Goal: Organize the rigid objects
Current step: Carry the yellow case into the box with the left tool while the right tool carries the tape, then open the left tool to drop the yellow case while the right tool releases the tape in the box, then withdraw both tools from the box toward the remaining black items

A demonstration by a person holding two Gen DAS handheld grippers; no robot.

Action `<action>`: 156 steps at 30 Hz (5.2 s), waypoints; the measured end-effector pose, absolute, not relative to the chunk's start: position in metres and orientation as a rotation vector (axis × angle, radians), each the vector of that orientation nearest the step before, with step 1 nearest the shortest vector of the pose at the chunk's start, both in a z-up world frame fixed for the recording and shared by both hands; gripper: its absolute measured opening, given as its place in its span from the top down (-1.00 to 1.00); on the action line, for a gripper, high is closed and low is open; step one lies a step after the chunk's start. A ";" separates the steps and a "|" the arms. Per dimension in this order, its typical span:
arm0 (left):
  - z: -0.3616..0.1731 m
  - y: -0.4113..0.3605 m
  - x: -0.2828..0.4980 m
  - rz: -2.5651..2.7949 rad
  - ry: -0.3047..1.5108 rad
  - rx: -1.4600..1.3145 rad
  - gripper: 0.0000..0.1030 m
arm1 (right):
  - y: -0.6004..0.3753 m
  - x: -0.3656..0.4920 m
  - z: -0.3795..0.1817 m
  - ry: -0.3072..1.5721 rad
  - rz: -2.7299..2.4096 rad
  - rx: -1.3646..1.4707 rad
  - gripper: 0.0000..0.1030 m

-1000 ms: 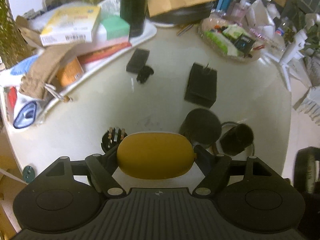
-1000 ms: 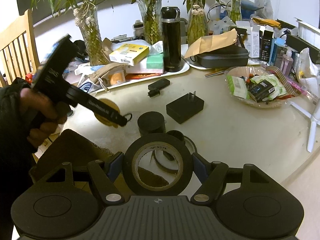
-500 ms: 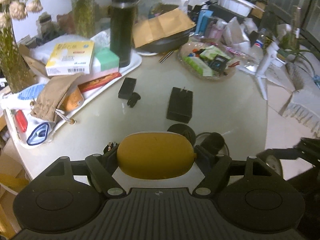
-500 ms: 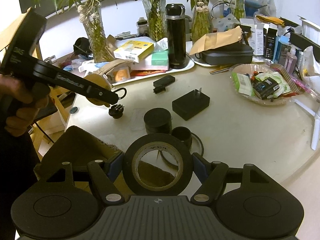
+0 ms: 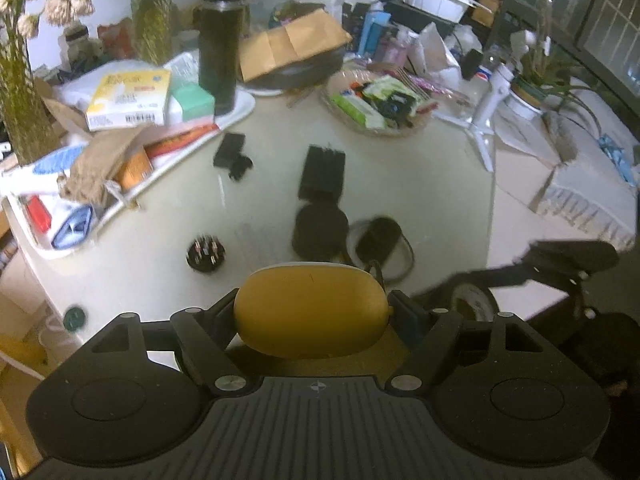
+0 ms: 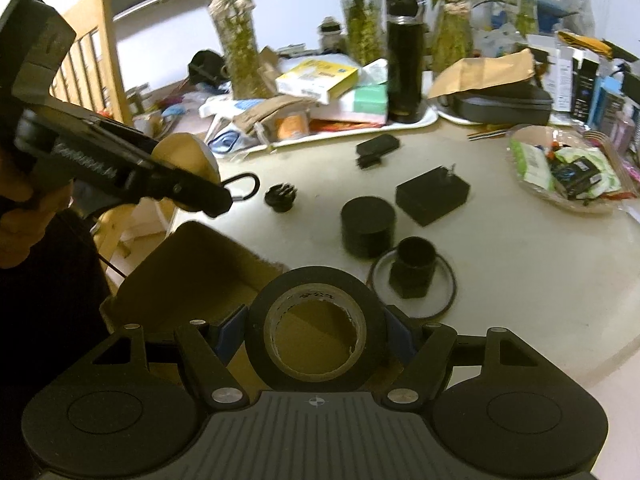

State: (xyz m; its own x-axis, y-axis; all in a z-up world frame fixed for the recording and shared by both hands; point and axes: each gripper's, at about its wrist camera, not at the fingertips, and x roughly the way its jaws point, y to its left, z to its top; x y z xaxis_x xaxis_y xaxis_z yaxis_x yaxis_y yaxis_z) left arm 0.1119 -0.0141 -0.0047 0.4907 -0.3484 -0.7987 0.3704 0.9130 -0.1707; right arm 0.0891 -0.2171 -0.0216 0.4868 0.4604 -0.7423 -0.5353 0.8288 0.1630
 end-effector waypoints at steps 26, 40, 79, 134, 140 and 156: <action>-0.066 -0.018 0.100 -0.379 1.116 0.031 -0.49 | -0.191 0.095 -0.061 1.019 0.625 -0.250 -0.46; -0.055 -0.021 0.094 -0.333 1.082 0.067 -0.50 | -0.193 0.088 -0.049 0.947 0.617 -0.293 -0.90; -0.023 0.013 0.073 -0.211 0.956 0.075 -0.76 | -0.237 0.075 -0.031 0.982 0.240 -0.006 -1.00; -0.026 0.018 0.147 -0.248 1.015 0.089 -0.75 | -0.234 0.153 -0.036 0.999 0.298 -0.014 -1.00; -0.035 0.018 0.159 -0.257 1.026 0.098 -0.75 | -0.231 0.165 -0.044 1.004 0.321 -0.020 -1.00; -0.065 0.014 0.197 -0.310 1.048 0.167 -0.74 | -0.225 0.188 -0.060 0.994 0.376 -0.046 -1.00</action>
